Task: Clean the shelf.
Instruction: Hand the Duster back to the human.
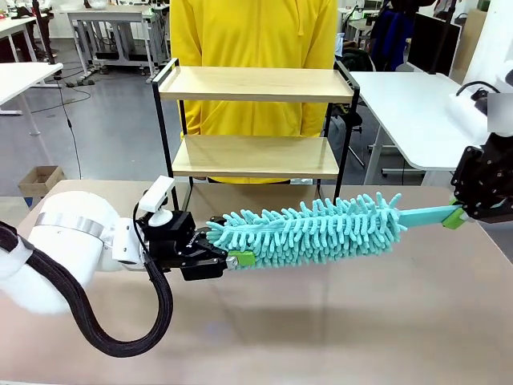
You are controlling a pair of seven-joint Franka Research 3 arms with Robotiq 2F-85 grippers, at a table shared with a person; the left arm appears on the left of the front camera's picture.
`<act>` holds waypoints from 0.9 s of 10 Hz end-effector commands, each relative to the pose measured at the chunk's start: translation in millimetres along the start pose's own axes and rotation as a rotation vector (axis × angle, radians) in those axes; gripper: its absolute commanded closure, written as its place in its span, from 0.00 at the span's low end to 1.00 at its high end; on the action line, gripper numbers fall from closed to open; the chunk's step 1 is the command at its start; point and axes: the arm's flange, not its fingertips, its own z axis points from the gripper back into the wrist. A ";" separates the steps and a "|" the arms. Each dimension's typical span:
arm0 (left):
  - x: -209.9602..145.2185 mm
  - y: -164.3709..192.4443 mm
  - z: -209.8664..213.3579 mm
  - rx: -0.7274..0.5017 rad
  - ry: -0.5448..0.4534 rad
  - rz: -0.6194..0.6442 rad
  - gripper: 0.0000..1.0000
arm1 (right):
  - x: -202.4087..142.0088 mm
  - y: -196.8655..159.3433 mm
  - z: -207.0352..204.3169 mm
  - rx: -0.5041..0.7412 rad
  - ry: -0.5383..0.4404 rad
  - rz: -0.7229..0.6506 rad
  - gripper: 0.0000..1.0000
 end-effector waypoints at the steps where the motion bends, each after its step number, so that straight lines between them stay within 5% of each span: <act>1: 1.7 -22.2 4.7 -0.014 -0.027 -0.039 1.00 | -0.1 -0.4 1.2 -0.005 -0.004 0.000 0.87; 2: 2.0 -22.2 5.1 -0.018 -0.026 -0.039 0.85 | -0.1 -0.4 1.2 -0.005 -0.004 0.000 0.87; 4: 2.2 -22.7 5.7 -0.018 -0.027 -0.050 1.00 | -0.1 -0.4 1.2 -0.005 -0.004 0.000 0.87; 8: 1.3 -17.5 5.5 0.033 -0.032 -0.044 1.00 | -0.1 -0.4 1.2 -0.005 -0.004 0.000 0.87; 9: 5.4 4.2 2.7 0.005 -0.008 -0.016 1.00 | 0.5 1.1 -0.7 0.008 0.004 0.002 0.59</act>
